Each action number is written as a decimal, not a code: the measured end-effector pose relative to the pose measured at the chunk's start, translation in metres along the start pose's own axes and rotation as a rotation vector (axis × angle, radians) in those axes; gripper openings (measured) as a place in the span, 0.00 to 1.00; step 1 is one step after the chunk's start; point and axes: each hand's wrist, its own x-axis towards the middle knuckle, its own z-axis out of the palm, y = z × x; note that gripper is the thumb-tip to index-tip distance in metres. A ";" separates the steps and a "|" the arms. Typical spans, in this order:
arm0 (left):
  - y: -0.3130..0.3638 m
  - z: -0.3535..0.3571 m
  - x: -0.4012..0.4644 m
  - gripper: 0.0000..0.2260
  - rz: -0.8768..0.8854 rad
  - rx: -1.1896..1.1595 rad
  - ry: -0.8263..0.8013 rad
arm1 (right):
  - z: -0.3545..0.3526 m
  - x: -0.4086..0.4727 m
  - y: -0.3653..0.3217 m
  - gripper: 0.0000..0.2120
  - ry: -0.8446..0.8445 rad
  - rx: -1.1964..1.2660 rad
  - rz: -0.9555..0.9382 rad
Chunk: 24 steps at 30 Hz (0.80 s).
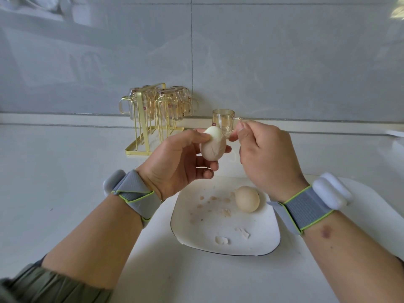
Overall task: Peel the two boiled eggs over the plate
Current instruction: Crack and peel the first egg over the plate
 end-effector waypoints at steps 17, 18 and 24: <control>0.000 0.001 -0.001 0.08 0.009 0.039 -0.107 | 0.002 -0.006 -0.008 0.18 -0.183 0.117 -0.100; 0.000 0.001 -0.001 0.08 0.009 0.035 -0.110 | 0.002 -0.006 -0.007 0.19 -0.177 0.117 -0.094; -0.001 0.000 0.000 0.08 0.002 0.008 -0.060 | 0.003 -0.005 -0.005 0.20 -0.137 0.076 -0.098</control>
